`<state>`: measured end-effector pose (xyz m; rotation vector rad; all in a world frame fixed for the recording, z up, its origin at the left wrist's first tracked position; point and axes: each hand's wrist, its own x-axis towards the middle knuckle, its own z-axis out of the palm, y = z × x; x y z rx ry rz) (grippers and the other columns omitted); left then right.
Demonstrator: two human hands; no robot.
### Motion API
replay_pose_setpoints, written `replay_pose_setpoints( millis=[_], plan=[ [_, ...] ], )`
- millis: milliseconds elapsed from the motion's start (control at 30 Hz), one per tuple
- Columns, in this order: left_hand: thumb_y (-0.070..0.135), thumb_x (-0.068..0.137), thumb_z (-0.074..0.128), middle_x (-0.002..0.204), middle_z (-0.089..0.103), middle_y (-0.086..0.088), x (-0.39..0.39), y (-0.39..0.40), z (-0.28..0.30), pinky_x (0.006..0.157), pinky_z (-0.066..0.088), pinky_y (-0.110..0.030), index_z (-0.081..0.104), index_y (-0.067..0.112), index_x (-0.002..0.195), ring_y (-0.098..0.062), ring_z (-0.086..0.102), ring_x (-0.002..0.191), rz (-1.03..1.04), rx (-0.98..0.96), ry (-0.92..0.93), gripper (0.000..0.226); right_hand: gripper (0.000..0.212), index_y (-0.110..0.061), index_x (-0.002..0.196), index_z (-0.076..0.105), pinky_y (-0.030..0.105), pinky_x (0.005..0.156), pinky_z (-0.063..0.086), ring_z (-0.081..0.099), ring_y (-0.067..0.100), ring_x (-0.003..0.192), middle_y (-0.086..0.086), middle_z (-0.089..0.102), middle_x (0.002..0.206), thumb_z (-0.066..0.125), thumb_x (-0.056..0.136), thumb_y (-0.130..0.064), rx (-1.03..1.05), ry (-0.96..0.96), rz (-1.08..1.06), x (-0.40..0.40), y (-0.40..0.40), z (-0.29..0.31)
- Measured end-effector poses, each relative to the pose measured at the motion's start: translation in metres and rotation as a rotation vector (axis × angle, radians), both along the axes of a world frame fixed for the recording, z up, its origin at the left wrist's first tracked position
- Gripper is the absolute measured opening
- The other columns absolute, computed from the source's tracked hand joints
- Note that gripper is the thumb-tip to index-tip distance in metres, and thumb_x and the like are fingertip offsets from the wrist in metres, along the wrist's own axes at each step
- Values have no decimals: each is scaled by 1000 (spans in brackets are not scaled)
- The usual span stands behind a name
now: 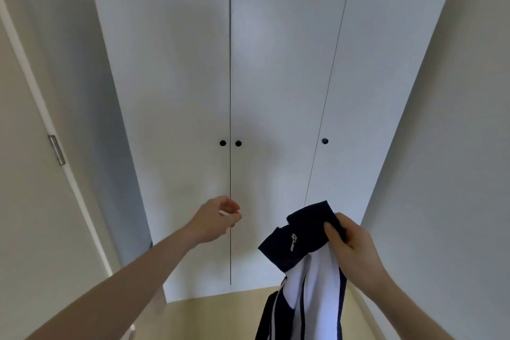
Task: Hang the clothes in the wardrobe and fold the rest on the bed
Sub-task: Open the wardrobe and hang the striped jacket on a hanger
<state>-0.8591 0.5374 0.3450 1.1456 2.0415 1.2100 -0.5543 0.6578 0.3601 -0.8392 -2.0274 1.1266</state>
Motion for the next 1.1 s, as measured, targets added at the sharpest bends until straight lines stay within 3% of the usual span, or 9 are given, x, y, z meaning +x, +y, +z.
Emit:
replay_pose_setpoints(
  millis=[100,267,433,567,633,733,833,933,1100],
  plan=[
    [22,92,73,107,72,6,-65,41,11,72,59,-33,63,21,112,-18,72,85,35,-36,54,22,29,-24,79,62,25,61,39,47,10,63,3,54,68,52,106,-23,-5,16,-69,-33,26,0],
    [30,92,72,126,59,1,-150,114,29,96,52,-38,52,23,134,-22,61,108,77,-160,276,47,25,-14,87,66,30,70,49,65,23,75,9,68,79,56,105,-28,-69,80,-151,-92,76,-3],
    [29,92,67,148,40,-7,-202,181,30,100,49,-39,39,28,150,-27,58,119,99,-286,428,65,4,-36,100,69,25,70,57,73,5,77,-5,76,82,70,96,-35,-82,63,-101,-170,139,2],
    [26,92,62,151,28,-7,-227,218,16,94,52,-39,36,32,150,-29,62,100,120,-385,504,64,28,-44,123,59,9,63,49,67,1,79,-8,67,89,68,96,-41,-20,-100,44,-241,194,-2],
    [26,94,60,151,25,-6,-239,232,8,91,53,-40,35,30,150,-28,63,97,120,-397,518,62,44,-43,143,48,15,75,51,66,4,89,-14,64,103,61,102,-38,43,-235,154,-278,221,-7],
    [23,96,59,154,27,-3,-252,242,-2,94,52,-37,35,28,152,-24,62,102,103,-355,541,61,61,-33,160,28,27,97,49,61,15,107,-5,61,124,54,106,-27,160,-418,278,-330,256,-17],
    [21,96,58,152,33,5,-259,246,-12,90,52,-34,35,28,154,-17,56,93,98,-304,580,63,71,-38,163,15,34,99,49,60,25,115,5,56,134,51,105,-23,250,-532,359,-370,276,-28],
    [17,94,58,152,36,11,-263,251,-17,87,48,-27,34,30,155,-11,52,95,90,-294,608,67,77,-45,159,15,36,91,53,62,28,106,5,54,128,53,98,-16,316,-554,428,-398,290,-32],
    [6,90,55,148,45,9,-262,260,-13,96,50,-32,44,28,150,-18,59,115,148,-289,554,65,76,-27,160,29,26,102,45,56,23,129,2,47,153,55,93,-1,317,-554,532,-435,300,-34]
  ],
)
